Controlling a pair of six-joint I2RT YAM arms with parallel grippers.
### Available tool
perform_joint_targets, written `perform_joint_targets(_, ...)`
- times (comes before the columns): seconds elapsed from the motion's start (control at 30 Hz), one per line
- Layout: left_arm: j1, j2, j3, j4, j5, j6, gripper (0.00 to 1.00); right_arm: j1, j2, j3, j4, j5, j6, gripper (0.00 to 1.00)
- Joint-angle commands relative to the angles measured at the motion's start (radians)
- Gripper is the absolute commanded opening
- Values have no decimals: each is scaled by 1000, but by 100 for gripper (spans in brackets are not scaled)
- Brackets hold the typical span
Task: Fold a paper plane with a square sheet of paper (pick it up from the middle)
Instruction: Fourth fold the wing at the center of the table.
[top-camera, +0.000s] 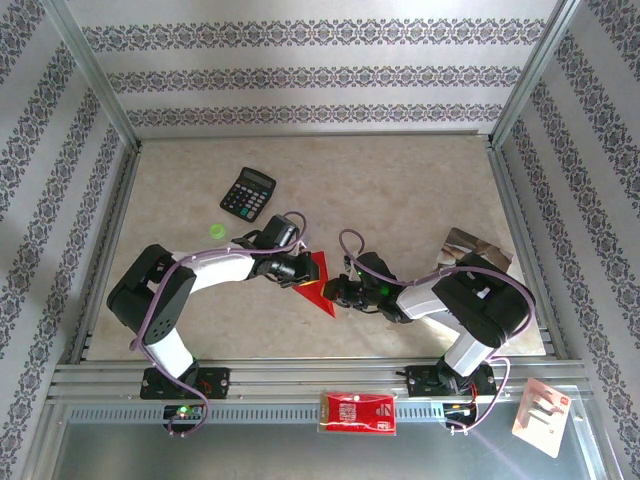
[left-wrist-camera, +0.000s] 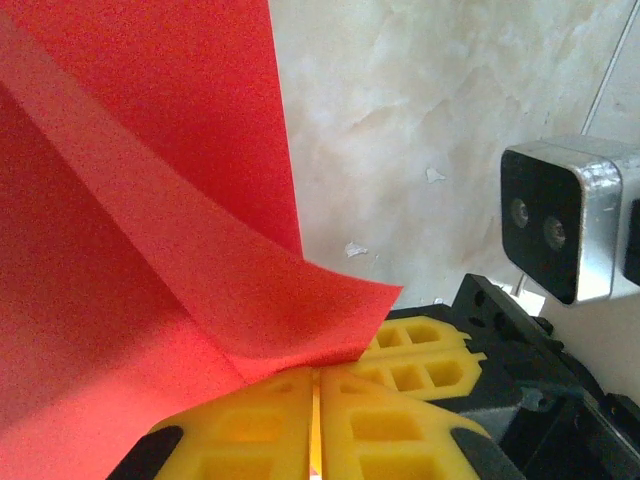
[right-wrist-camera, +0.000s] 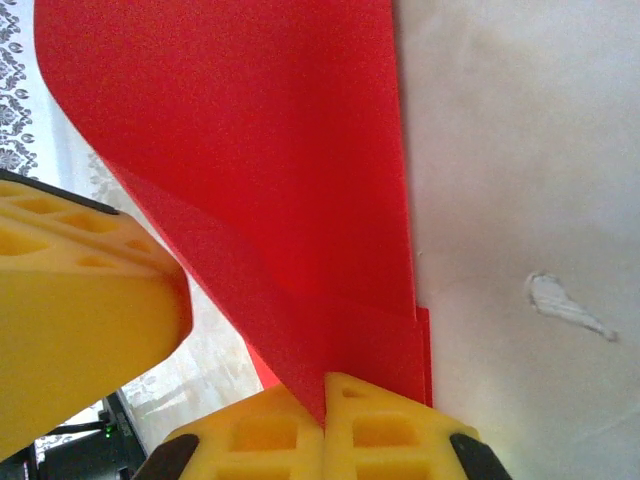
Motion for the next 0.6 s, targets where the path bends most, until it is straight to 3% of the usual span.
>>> perform_joint_targets(0.0,-2,20,37,34,7,6,9,-5,25,-17,12,0,10,0)
perform_joint_targets(0.57,71,65,53,52,49,8,15,-6,32,-19,13,4,10,0)
